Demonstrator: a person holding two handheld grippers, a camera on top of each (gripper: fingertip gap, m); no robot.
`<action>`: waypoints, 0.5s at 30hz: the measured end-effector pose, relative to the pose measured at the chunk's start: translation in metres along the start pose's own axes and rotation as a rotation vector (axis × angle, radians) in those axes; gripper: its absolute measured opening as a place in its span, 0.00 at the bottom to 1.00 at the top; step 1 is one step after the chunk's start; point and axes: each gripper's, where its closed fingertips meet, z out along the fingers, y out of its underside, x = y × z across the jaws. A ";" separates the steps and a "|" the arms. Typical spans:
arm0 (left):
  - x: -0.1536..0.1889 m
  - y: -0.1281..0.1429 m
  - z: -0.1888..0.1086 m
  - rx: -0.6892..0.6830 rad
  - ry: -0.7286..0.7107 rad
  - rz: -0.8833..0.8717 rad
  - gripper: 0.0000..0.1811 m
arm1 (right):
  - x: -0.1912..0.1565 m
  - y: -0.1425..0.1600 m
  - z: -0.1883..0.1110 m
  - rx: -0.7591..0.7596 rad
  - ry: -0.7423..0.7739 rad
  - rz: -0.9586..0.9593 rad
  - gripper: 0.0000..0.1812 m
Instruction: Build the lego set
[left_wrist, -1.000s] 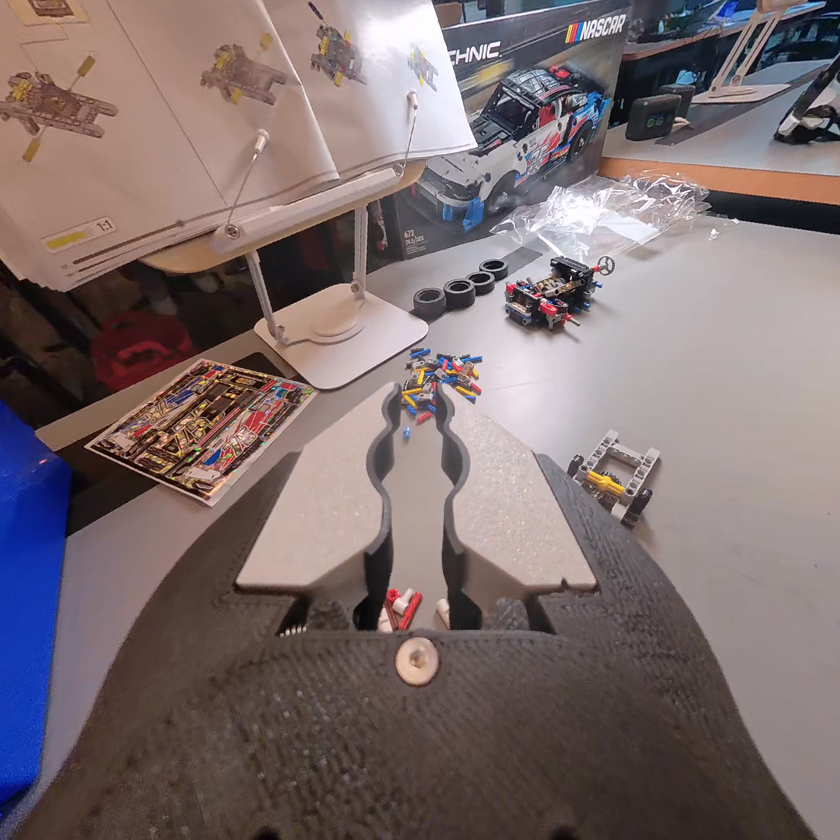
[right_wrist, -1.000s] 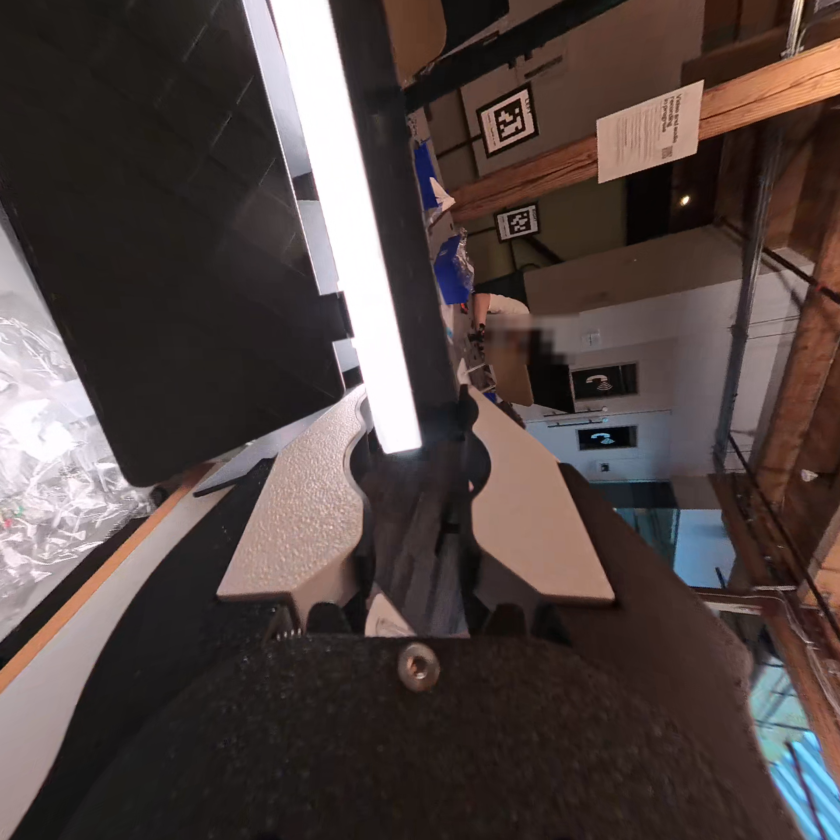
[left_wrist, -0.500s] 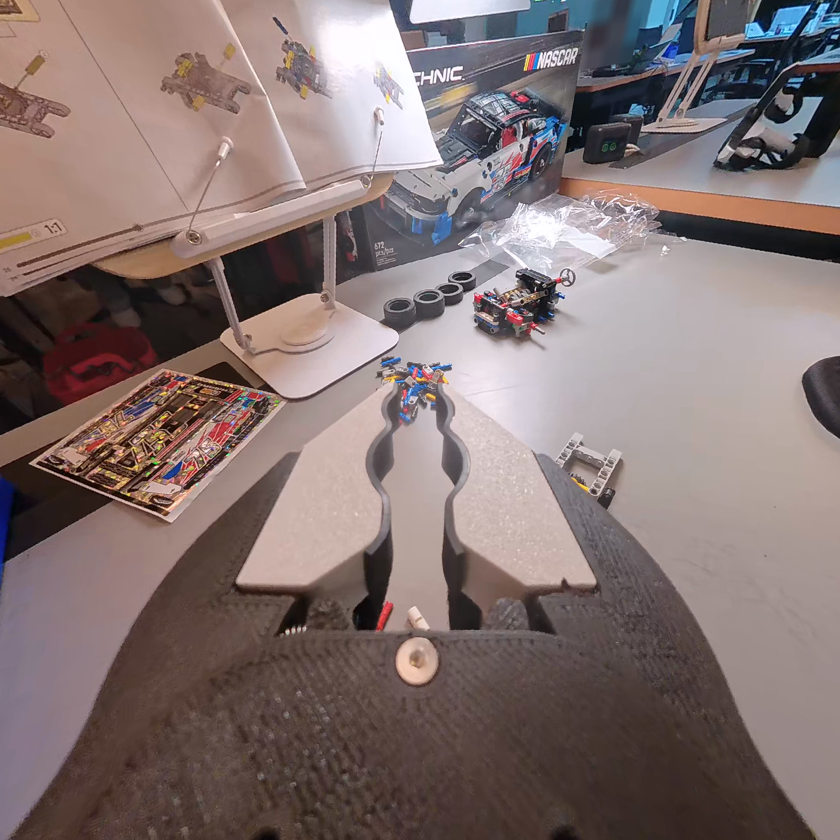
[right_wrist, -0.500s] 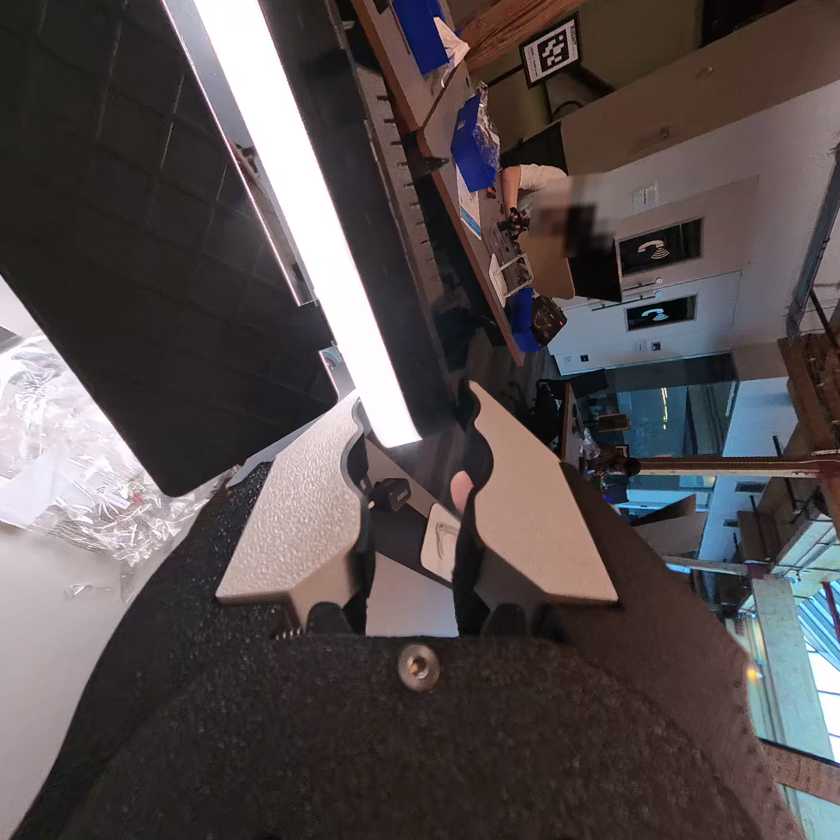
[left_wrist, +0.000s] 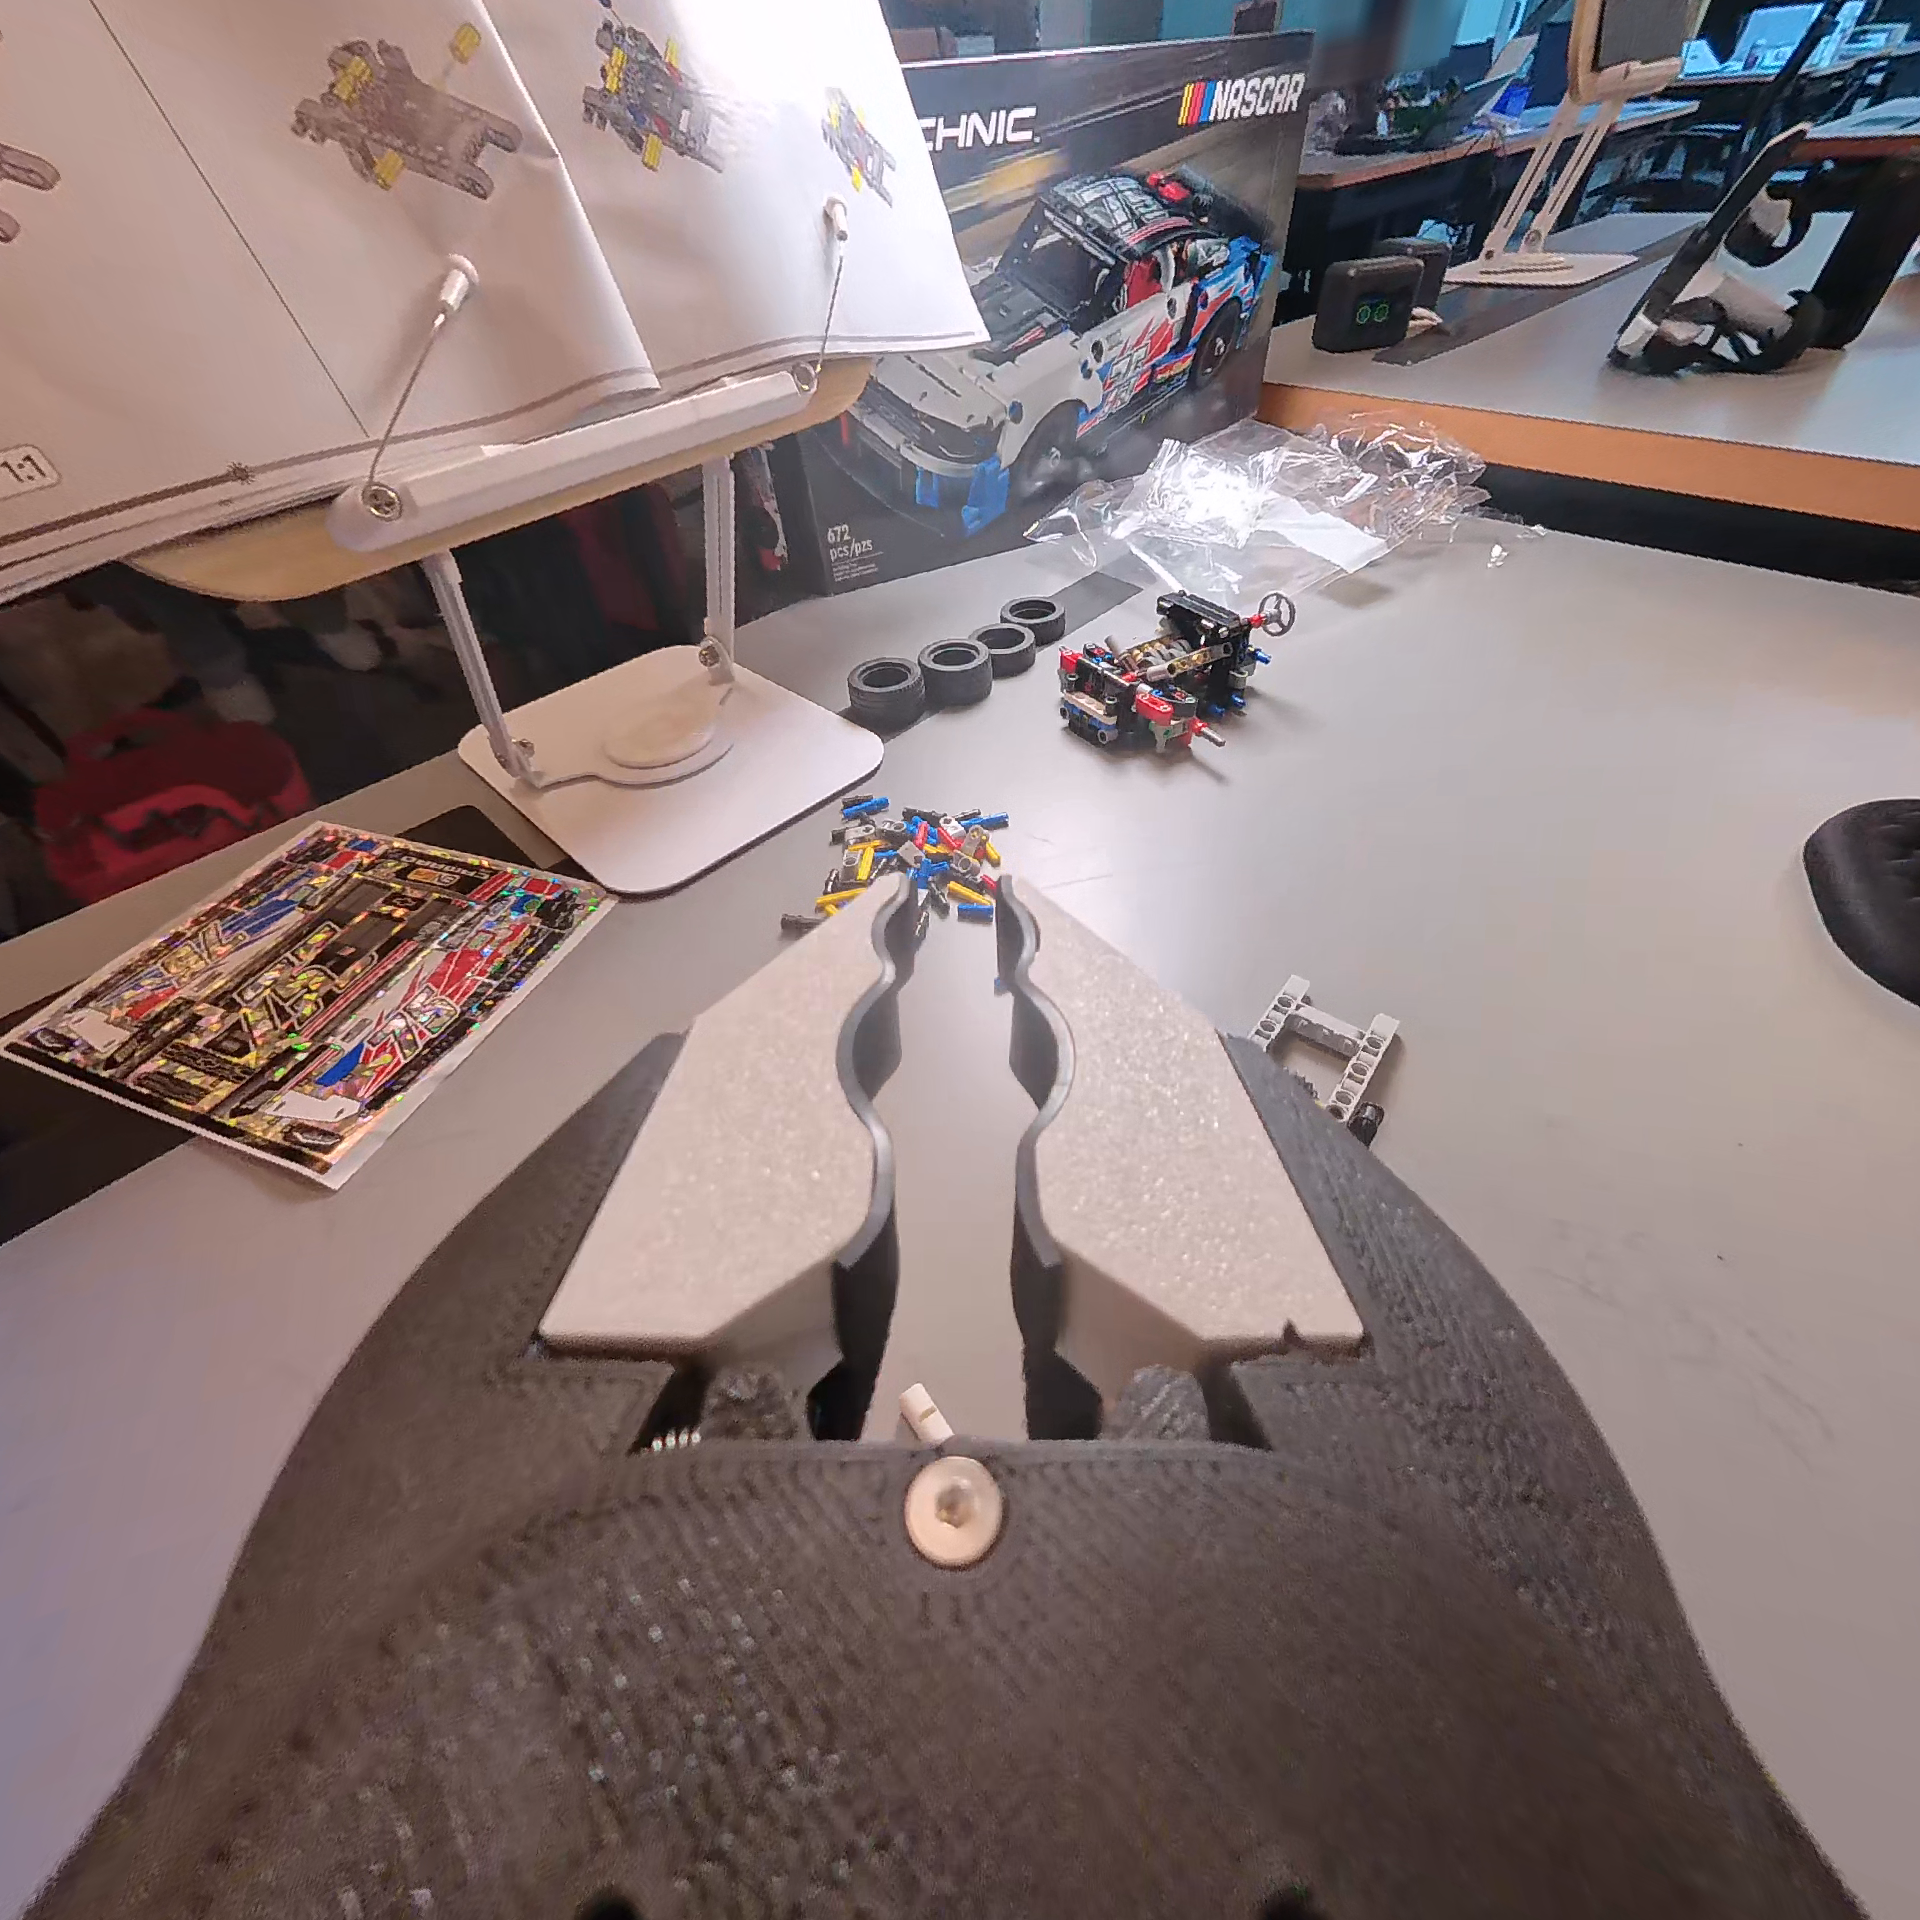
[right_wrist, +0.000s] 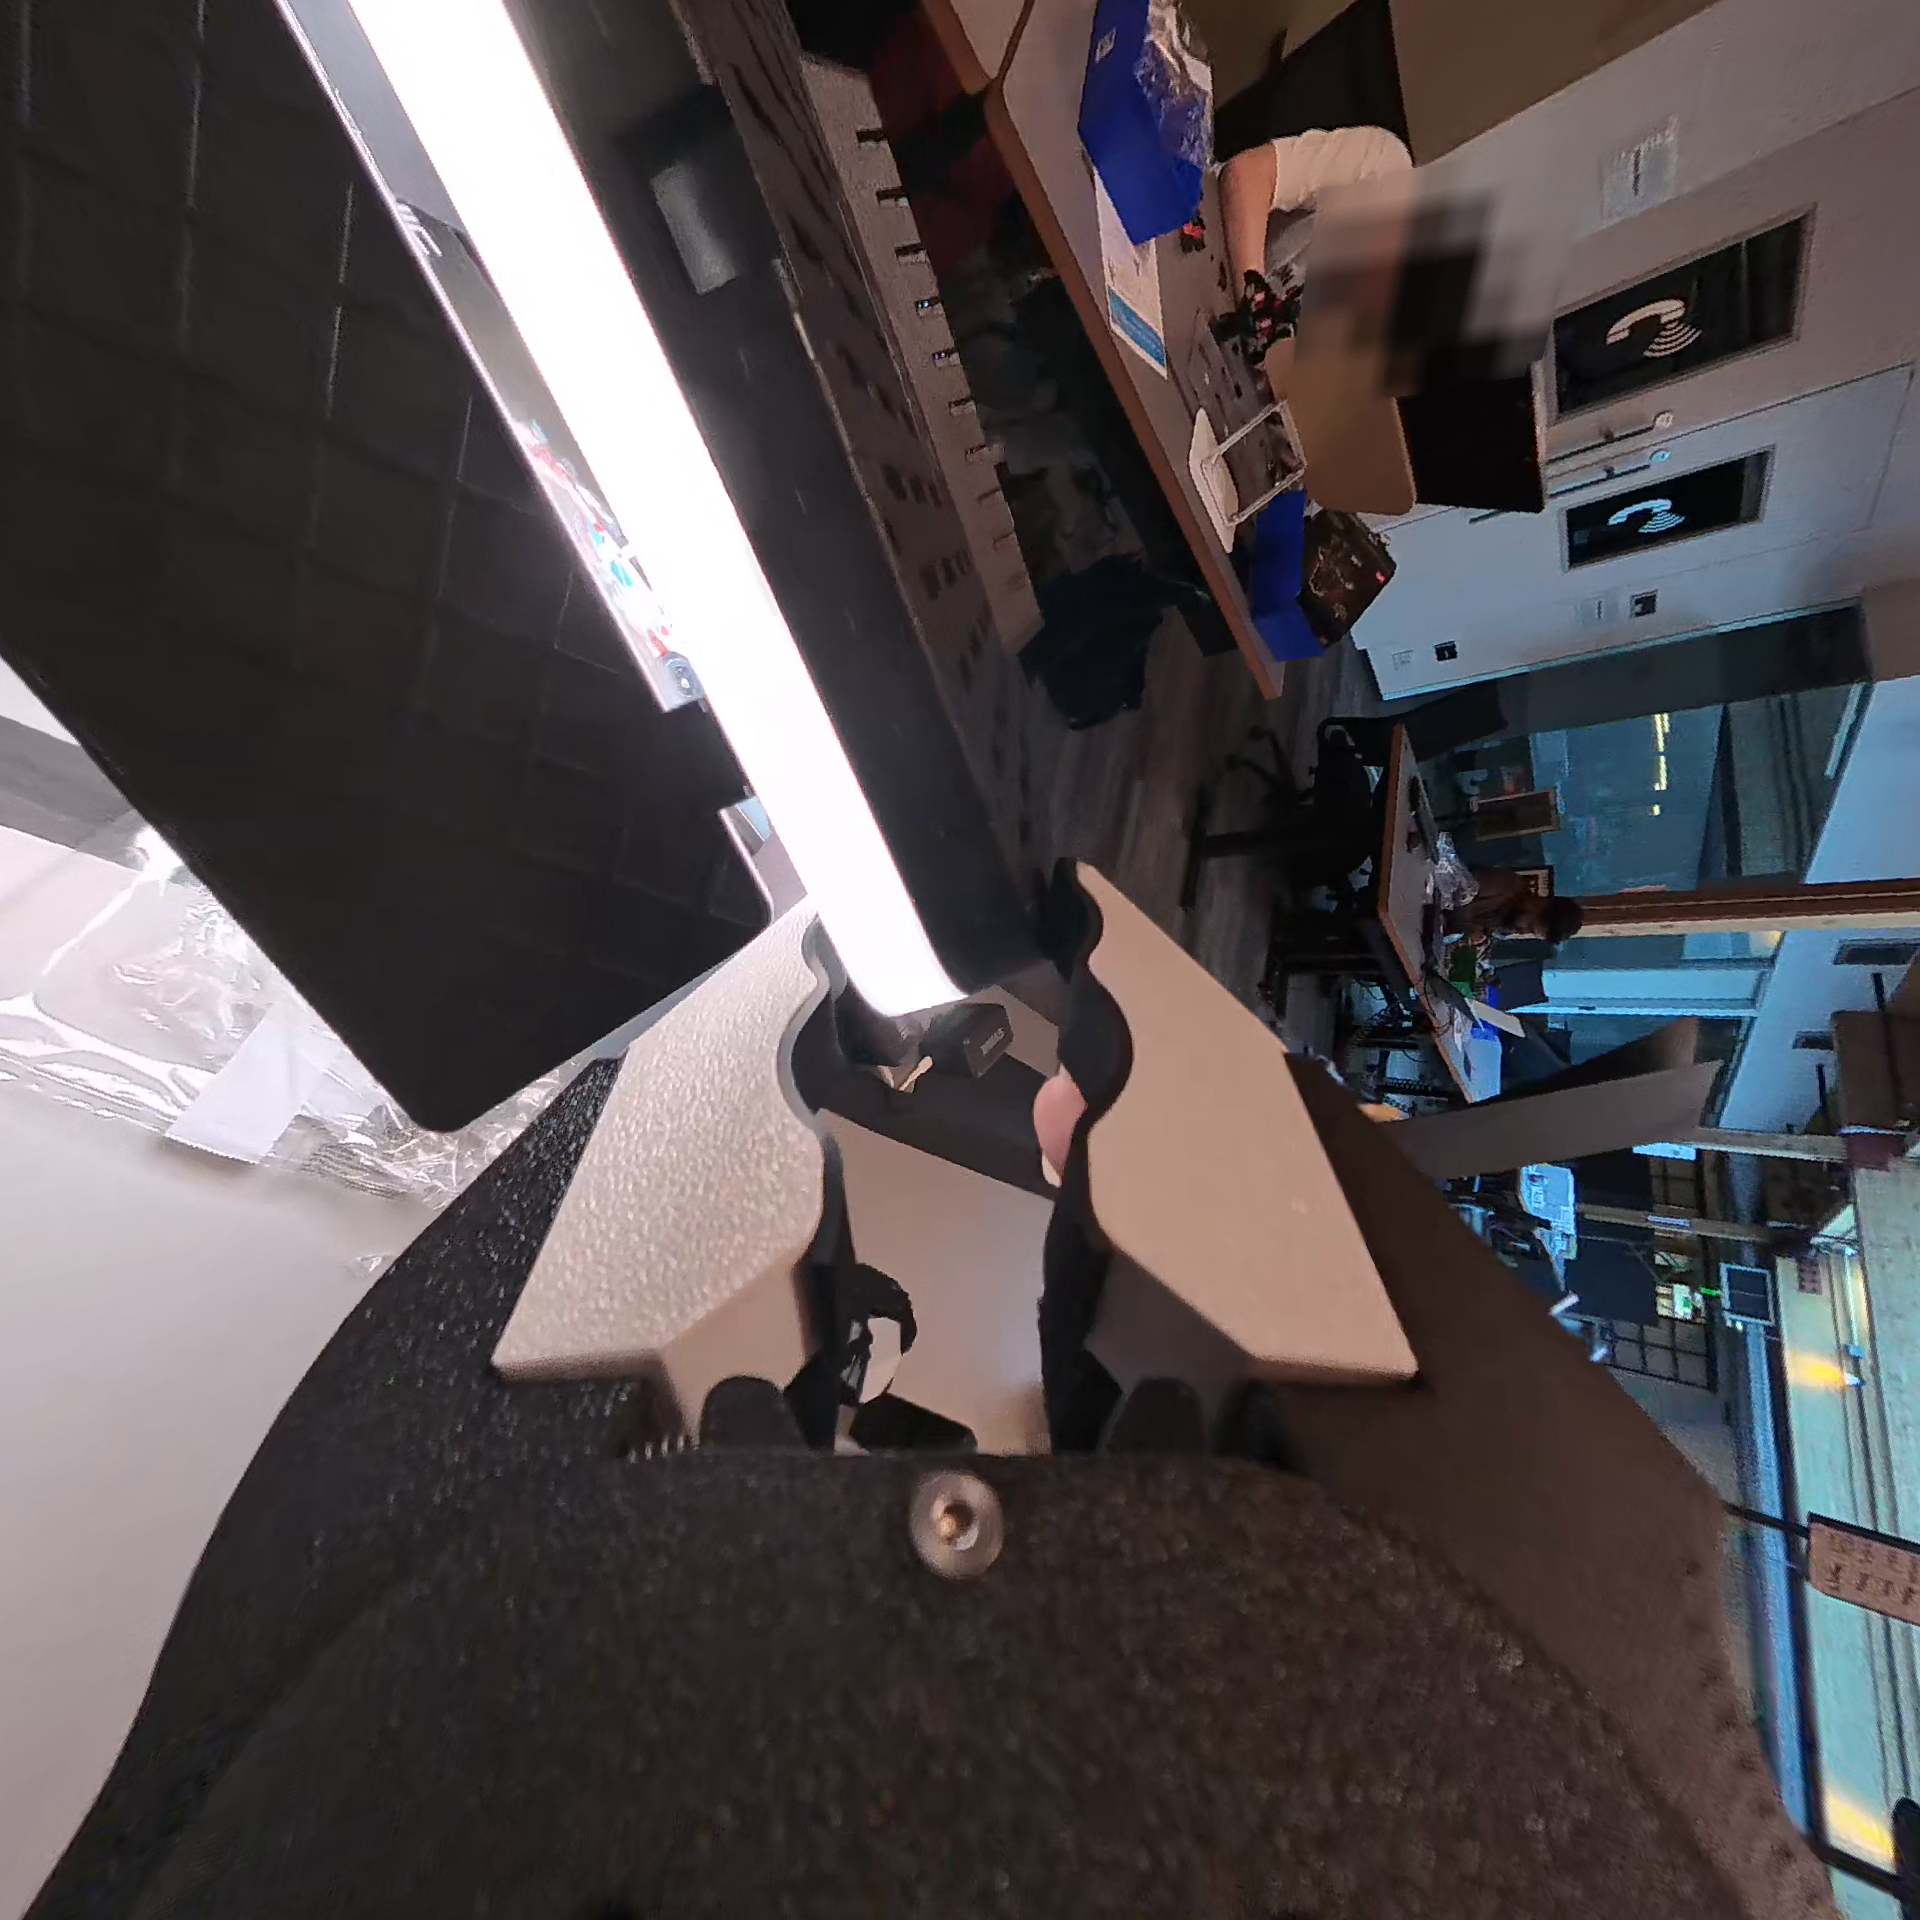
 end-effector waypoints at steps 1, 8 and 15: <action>0.000 0.001 0.000 -0.004 -0.002 0.000 0.07 | 0.001 0.001 0.000 -0.006 -0.010 0.005 0.22; -0.001 0.007 0.004 -0.022 -0.007 -0.010 0.07 | 0.002 0.002 0.002 -0.037 -0.045 0.010 0.23; -0.003 0.009 0.006 -0.007 -0.023 -0.010 0.08 | -0.004 0.015 -0.005 -0.015 0.080 -0.131 0.22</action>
